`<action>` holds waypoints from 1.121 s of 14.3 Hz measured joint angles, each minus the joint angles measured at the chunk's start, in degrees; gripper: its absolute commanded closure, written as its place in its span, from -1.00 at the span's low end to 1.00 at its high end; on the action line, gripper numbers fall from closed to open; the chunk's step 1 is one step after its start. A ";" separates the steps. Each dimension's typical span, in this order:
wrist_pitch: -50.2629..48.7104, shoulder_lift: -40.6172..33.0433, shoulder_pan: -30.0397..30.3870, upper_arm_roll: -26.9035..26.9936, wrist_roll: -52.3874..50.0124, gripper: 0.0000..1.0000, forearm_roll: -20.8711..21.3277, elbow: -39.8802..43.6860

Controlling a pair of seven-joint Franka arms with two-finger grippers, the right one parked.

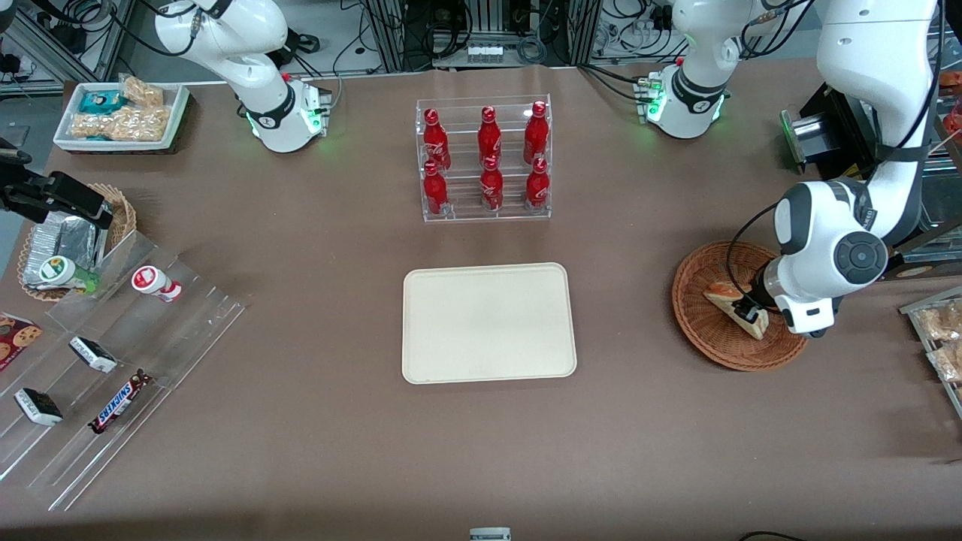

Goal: Place sandwich from basket to tray
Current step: 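Carry the held sandwich from the basket over the cream tray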

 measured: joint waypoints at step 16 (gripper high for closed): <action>7.33 8.71 -7.00 -22.70 9.94 0.77 0.41 11.97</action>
